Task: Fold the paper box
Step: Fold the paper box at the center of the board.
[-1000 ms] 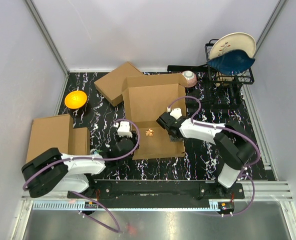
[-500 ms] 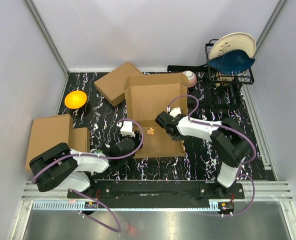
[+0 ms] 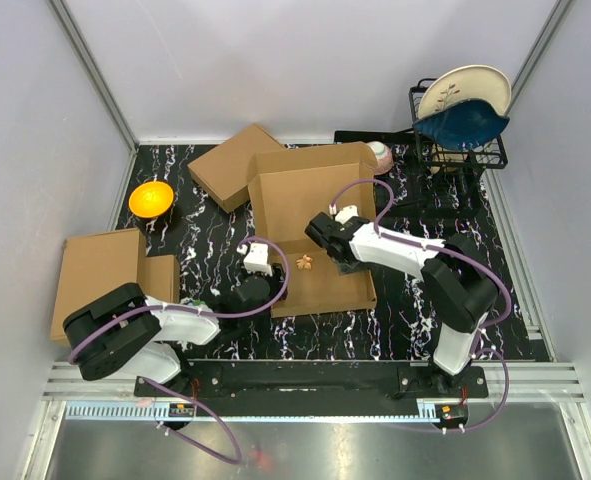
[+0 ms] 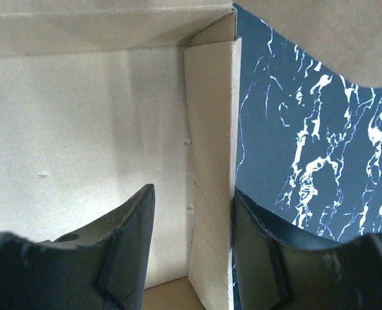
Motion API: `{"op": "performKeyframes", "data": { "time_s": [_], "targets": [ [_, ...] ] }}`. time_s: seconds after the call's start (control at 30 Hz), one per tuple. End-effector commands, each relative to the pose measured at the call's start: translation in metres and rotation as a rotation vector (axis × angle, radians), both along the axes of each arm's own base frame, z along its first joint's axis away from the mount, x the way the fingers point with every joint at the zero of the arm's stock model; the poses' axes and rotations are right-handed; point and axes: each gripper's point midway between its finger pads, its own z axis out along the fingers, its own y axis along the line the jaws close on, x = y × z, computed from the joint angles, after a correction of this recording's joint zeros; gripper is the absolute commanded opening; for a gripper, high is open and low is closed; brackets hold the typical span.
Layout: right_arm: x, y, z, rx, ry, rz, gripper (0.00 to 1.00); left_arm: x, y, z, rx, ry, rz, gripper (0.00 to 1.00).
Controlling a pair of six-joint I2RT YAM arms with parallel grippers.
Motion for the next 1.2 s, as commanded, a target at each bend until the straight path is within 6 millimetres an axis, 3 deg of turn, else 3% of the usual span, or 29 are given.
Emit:
{"op": "performKeyframes", "data": {
  "time_s": [0.0,0.2,0.47,0.6,0.83,0.87,0.9,0.97,1.03,1.17],
  "targets": [
    [0.01,0.001,0.009,-0.03,-0.02,0.001,0.54,0.003,-0.019,0.018,-0.085,-0.031,-0.041,0.56],
    [0.015,-0.012,-0.003,-0.048,-0.003,-0.024,0.51,0.002,-0.02,0.018,-0.085,-0.029,-0.048,0.56],
    [0.011,-0.019,-0.019,-0.083,0.046,-0.014,0.08,0.001,-0.027,0.021,-0.096,-0.028,-0.075,0.55],
    [0.005,-0.024,-0.028,-0.098,0.074,-0.014,0.0,0.0,-0.031,0.02,-0.101,-0.021,-0.092,0.55],
    [0.002,-0.027,-0.024,-0.102,0.067,-0.026,0.0,0.0,-0.034,0.019,-0.102,-0.016,-0.097,0.54],
    [0.001,-0.027,-0.023,-0.098,0.068,-0.029,0.08,0.0,-0.033,0.018,-0.1,-0.015,-0.096,0.54],
    [0.0,-0.026,-0.018,-0.083,0.07,-0.031,0.3,0.0,-0.032,0.019,-0.1,-0.016,-0.094,0.54],
    [-0.001,-0.023,-0.013,-0.059,0.066,-0.04,0.45,-0.001,-0.031,0.019,-0.1,-0.019,-0.093,0.54],
    [-0.004,-0.022,-0.005,-0.042,0.067,-0.043,0.53,-0.001,-0.031,0.02,-0.102,-0.02,-0.089,0.54],
    [-0.01,-0.025,0.001,-0.033,0.083,-0.048,0.56,-0.002,-0.031,0.021,-0.105,-0.022,-0.091,0.54]
  ]
}}
